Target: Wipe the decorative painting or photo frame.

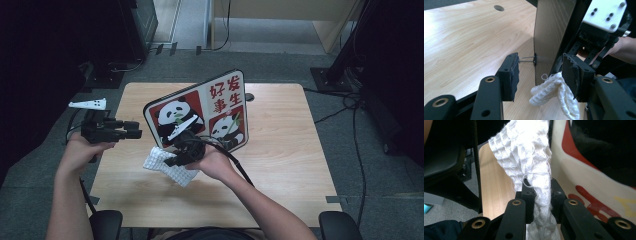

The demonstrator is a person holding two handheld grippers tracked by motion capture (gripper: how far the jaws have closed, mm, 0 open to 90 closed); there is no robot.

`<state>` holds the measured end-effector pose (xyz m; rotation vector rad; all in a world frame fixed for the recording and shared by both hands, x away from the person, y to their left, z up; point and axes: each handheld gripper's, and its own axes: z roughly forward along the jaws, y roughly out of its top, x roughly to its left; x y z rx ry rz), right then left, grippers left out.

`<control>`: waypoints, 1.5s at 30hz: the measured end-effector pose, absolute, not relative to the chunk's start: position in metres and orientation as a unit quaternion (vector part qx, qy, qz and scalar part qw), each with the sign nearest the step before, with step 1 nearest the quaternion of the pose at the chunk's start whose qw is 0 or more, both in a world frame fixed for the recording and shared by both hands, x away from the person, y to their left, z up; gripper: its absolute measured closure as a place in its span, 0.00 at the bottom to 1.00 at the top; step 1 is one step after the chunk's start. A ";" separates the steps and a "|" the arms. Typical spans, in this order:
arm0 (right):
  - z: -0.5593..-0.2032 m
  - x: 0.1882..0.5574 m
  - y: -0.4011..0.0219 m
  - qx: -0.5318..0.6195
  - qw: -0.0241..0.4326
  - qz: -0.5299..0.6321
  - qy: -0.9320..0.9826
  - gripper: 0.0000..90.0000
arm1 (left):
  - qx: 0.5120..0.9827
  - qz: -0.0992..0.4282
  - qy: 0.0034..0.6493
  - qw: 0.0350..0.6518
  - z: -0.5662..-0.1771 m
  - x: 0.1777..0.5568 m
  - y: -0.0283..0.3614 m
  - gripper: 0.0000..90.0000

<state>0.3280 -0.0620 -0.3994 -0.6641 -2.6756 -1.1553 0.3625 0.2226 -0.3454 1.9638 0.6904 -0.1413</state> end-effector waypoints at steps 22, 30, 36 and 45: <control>-0.417 0.324 -0.066 -0.224 0.074 -0.385 -0.892 0.88 | 0.822 -0.071 0.254 0.506 -0.339 0.360 0.198 0.58; -0.423 0.323 -0.066 -0.224 0.073 -0.383 -0.893 0.88 | 0.823 -0.082 0.255 0.502 -0.344 0.363 0.188 0.64; -0.430 0.322 -0.067 -0.223 0.075 -0.383 -0.893 0.88 | 0.824 -0.082 0.253 0.501 -0.345 0.363 0.182 0.68; -0.442 0.320 -0.068 -0.229 0.079 -0.379 -0.893 0.88 | 0.827 -0.087 0.251 0.495 -0.350 0.365 0.174 0.72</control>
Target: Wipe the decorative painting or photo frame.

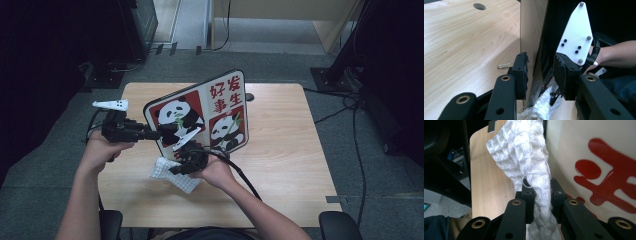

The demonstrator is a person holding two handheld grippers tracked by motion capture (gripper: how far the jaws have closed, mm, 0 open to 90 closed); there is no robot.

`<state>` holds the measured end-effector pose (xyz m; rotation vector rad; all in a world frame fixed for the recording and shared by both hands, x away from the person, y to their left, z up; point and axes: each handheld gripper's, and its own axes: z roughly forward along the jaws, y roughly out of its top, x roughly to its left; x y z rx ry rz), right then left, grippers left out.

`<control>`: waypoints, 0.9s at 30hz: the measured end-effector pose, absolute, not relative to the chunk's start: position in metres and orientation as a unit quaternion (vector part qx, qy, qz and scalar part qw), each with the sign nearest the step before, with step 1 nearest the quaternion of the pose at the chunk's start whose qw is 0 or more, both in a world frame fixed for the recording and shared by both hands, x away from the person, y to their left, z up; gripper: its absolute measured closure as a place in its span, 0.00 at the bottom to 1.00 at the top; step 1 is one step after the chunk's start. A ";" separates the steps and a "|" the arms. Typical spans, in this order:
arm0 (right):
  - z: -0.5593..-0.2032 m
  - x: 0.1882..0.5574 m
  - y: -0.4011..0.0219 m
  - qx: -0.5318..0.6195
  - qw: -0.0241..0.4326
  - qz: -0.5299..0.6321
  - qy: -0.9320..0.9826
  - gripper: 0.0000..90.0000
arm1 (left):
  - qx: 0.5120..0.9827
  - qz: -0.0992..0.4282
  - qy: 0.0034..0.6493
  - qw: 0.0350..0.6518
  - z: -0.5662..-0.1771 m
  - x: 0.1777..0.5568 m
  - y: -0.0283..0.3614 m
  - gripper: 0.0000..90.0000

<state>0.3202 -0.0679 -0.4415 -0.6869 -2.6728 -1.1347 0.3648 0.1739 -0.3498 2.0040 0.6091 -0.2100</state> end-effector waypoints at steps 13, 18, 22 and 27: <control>-0.456 0.317 -0.072 -0.230 0.072 -0.378 -0.894 0.88 | 0.829 -0.089 0.253 0.490 -0.354 0.366 0.170 0.82; -0.463 0.316 -0.074 -0.230 0.075 -0.373 -0.896 0.88 | 0.830 -0.088 0.253 0.489 -0.354 0.366 0.170 0.83; -0.469 0.315 -0.075 -0.232 0.077 -0.369 -0.897 0.88 | 0.830 -0.088 0.253 0.488 -0.354 0.366 0.170 0.83; -0.471 0.314 -0.079 -0.237 0.076 -0.369 -0.895 0.88 | 0.830 -0.089 0.254 0.489 -0.354 0.366 0.170 0.83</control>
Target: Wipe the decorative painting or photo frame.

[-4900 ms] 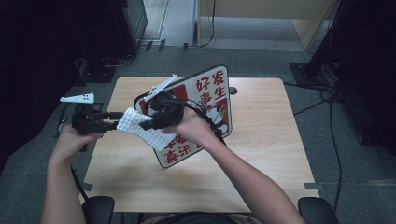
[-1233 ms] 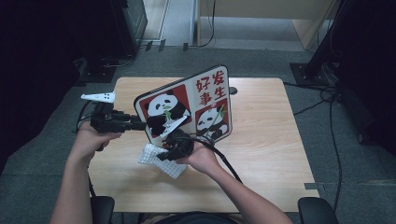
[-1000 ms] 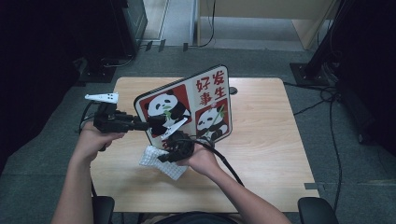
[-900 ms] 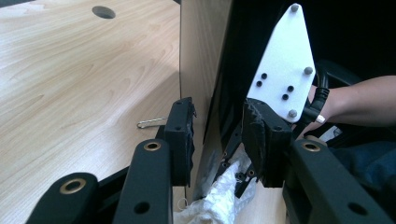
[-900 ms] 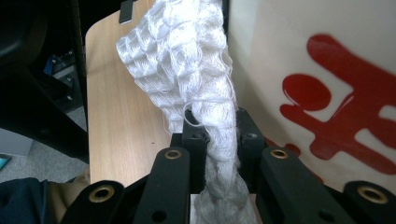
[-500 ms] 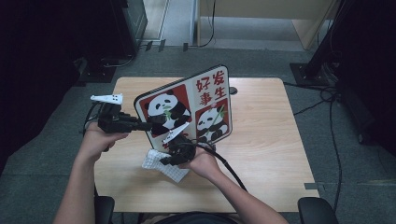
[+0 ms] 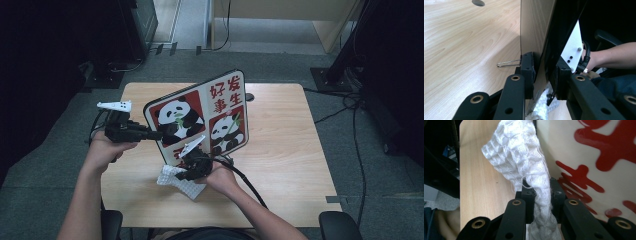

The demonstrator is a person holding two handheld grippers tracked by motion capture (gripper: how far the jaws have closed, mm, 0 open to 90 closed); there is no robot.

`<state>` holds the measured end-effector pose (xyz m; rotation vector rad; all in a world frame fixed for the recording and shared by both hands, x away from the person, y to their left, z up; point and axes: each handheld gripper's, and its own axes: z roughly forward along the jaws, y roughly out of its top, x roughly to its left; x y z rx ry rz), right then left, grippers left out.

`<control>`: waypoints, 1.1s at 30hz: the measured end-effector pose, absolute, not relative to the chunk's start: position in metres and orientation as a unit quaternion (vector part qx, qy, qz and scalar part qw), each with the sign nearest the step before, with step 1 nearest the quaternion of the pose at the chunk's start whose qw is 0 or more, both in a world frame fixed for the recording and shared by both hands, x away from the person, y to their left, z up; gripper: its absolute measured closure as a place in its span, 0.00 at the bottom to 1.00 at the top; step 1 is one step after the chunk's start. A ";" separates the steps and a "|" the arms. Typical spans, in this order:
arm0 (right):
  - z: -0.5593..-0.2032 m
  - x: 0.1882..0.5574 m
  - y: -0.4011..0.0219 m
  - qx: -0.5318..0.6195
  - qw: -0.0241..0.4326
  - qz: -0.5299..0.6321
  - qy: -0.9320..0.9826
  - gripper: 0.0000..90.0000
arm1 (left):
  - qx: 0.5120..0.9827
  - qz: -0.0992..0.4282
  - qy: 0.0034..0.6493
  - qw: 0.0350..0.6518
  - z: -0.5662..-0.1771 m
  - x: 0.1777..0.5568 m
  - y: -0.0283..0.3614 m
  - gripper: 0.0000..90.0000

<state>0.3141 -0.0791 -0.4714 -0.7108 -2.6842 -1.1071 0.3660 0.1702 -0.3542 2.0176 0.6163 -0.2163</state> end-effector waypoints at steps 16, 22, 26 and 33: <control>-0.473 0.317 -0.101 -0.262 0.059 -0.365 -0.891 0.89 | 0.830 -0.091 0.255 0.488 -0.355 0.366 0.170 0.83; -0.462 0.317 -0.106 -0.260 0.073 -0.364 -0.891 0.89 | 0.829 -0.092 0.257 0.488 -0.354 0.366 0.170 0.83; -0.448 0.318 -0.111 -0.251 0.082 -0.372 -0.890 0.89 | 0.830 -0.092 0.256 0.487 -0.354 0.366 0.170 0.83; -0.423 0.319 -0.118 -0.240 0.087 -0.382 -0.888 0.89 | 0.830 -0.092 0.257 0.487 -0.354 0.366 0.170 0.83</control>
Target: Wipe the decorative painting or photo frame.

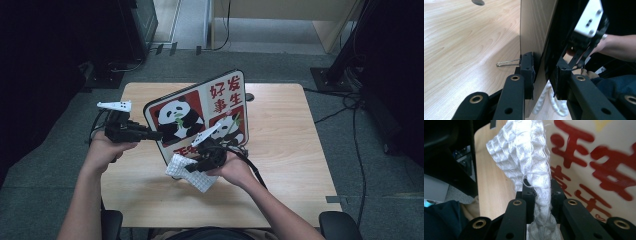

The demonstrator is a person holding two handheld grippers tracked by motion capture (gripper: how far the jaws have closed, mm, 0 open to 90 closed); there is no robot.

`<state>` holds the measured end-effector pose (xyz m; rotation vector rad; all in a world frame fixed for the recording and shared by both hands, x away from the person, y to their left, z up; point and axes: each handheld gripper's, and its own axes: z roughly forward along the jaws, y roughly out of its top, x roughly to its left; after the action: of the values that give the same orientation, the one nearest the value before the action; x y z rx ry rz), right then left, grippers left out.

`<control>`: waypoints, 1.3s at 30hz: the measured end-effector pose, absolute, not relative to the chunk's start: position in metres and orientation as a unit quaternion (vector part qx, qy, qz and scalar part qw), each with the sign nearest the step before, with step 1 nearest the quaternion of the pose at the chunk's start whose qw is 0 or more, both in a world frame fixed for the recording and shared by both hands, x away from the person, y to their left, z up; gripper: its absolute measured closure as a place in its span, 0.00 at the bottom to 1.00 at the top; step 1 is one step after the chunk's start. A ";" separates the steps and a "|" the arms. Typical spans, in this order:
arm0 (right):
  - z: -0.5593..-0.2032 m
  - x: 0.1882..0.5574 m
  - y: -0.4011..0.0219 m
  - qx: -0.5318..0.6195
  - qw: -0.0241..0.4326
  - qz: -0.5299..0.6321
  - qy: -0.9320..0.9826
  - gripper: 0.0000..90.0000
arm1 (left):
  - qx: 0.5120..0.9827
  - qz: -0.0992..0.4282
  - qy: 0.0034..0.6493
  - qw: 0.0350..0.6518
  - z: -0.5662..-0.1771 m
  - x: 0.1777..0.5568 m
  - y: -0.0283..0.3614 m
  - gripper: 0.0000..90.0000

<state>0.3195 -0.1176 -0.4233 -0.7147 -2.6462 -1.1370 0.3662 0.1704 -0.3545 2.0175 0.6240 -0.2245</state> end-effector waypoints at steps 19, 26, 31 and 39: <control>-0.338 0.333 -0.132 -0.224 0.062 -0.404 -0.885 0.89 | 0.829 -0.091 0.257 0.488 -0.355 0.366 0.171 0.83; -0.303 0.341 -0.132 -0.218 0.052 -0.416 -0.881 0.89 | 0.828 -0.091 0.258 0.489 -0.355 0.366 0.171 0.83; -0.281 0.346 -0.130 -0.215 0.045 -0.424 -0.879 0.89 | 0.828 -0.091 0.258 0.490 -0.355 0.366 0.171 0.83; -0.239 0.358 -0.122 -0.212 0.024 -0.436 -0.874 0.89 | 0.828 -0.091 0.258 0.490 -0.355 0.366 0.171 0.83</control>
<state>0.3576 -0.1223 -0.2390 -0.6561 -2.7047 -1.3497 0.3662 0.1707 -0.3546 2.0116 0.6265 -0.2211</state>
